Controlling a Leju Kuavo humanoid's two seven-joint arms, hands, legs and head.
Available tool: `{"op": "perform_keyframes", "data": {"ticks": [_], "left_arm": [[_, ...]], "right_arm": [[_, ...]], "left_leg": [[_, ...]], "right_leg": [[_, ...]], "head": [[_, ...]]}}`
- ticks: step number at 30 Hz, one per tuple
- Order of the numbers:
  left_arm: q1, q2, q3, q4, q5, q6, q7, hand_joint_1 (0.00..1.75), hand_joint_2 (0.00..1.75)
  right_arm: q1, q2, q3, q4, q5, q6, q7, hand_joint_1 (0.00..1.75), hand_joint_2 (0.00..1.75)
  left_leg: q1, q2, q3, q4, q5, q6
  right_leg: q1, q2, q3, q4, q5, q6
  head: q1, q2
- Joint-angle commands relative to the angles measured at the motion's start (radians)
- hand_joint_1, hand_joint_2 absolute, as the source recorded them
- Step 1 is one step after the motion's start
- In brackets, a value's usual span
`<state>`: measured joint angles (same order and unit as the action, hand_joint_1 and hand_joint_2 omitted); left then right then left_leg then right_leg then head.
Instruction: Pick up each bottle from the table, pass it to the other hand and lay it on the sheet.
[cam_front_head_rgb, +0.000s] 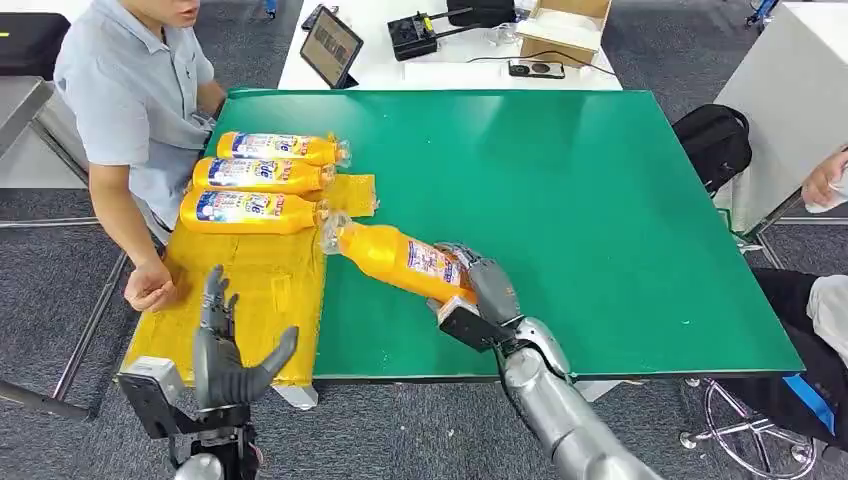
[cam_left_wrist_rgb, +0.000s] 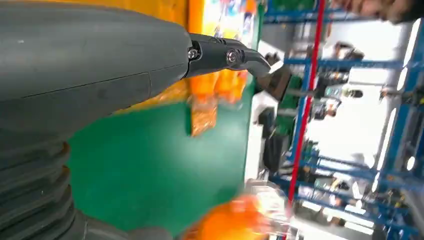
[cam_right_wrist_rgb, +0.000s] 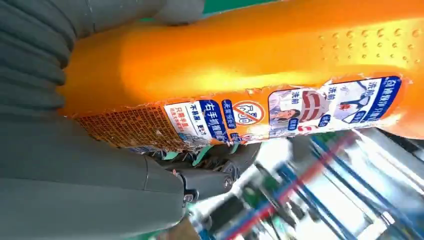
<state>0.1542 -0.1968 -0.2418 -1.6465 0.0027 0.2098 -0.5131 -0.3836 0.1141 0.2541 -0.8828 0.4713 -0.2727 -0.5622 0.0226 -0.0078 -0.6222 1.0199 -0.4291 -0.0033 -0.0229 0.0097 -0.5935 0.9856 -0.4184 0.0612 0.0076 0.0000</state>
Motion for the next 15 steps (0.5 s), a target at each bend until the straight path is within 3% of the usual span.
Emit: {"op": "perform_keyframes", "data": {"ticks": [1,5,10,15], "left_arm": [[0.012,0.036,-0.084,0.063,-0.003,-0.016,0.011,0.00,1.75],[0.008,0.055,-0.111,0.055,-0.016,-0.038,0.008,0.00,1.75],[-0.007,0.103,-0.192,0.052,-0.059,-0.135,-0.006,0.00,1.75],[-0.061,0.051,-0.202,0.123,-0.067,-0.119,0.032,0.00,1.75]], "right_arm": [[0.157,0.053,-0.032,-0.371,-0.092,-0.063,-0.061,1.75,1.75],[0.164,0.060,-0.032,-0.389,-0.118,-0.082,-0.083,1.75,1.75],[0.124,0.048,0.076,-0.301,-0.110,0.005,-0.061,1.75,1.75],[0.066,0.081,0.216,-0.167,-0.032,0.046,-0.065,1.75,1.75]], "left_leg": [[-0.001,-0.001,0.002,-0.001,-0.001,0.001],[-0.001,0.000,0.004,-0.001,-0.001,0.001],[-0.001,0.002,0.004,-0.002,-0.002,0.001],[-0.001,0.003,0.004,-0.002,-0.001,0.001]], "right_leg": [[-0.001,-0.003,0.003,0.000,-0.002,-0.002],[0.000,-0.002,0.004,-0.001,-0.002,-0.003],[0.000,0.000,0.004,-0.001,-0.001,-0.004],[0.000,0.001,0.003,-0.001,0.000,-0.003]], "head": [[0.000,0.000],[0.000,0.000],[0.000,0.000],[0.000,0.000]]}}
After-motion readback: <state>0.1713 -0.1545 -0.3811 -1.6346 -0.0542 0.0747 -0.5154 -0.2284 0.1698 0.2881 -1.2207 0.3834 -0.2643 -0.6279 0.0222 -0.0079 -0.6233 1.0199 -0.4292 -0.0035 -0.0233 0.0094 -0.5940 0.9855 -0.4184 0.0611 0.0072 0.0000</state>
